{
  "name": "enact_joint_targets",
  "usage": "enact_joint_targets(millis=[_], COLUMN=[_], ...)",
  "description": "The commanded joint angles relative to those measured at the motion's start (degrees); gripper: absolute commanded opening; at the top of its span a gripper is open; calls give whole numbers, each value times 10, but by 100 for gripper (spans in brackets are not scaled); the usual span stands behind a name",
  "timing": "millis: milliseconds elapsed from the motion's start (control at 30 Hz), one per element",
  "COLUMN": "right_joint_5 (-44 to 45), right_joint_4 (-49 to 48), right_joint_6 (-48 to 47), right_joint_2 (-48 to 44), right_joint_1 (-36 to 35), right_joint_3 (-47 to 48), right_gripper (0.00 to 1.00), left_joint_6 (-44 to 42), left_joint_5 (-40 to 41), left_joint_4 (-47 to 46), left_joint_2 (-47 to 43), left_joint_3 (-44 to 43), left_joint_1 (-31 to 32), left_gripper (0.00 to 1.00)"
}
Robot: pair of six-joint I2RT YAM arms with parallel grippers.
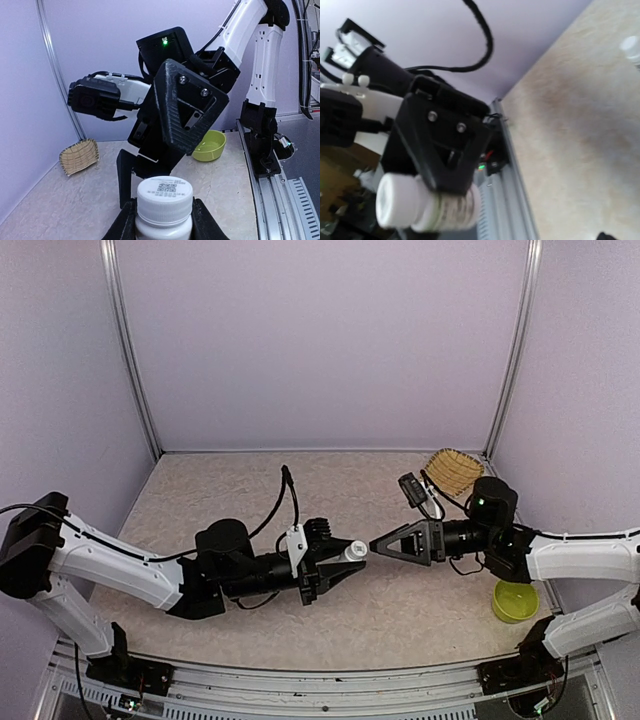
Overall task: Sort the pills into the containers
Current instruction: Pass from the left arm to the right
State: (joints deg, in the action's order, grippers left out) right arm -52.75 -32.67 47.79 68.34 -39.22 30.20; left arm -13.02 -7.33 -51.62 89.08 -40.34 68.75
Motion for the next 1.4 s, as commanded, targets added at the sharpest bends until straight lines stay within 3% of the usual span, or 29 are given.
enact_joint_targets(millis=[0,133,633,1100,1367], right_joint_5=[-24,-34,-47,-62,-68], right_joint_4=[-104,-176,-260,-387,-442], right_joint_6=[74,117,164,239,276], right_joint_2=[34,64,144,182,206], right_joint_1=[-29,-44,-99,-101,-101], right_joint_3=[16,18,31,11,6], right_gripper=[100,100,98,78,50], left_joint_6=[-21,-36,-83,-89,-94], left_joint_5=[-25,-24,12,22,36], left_joint_4=[-49,-43,-58,-85,-92], left_joint_2=[15,21,29,14,13], left_joint_3=[-6,-13,-7,26,34], left_joint_1=[11,16,32,35,37], left_gripper=[0,0,0,0,0])
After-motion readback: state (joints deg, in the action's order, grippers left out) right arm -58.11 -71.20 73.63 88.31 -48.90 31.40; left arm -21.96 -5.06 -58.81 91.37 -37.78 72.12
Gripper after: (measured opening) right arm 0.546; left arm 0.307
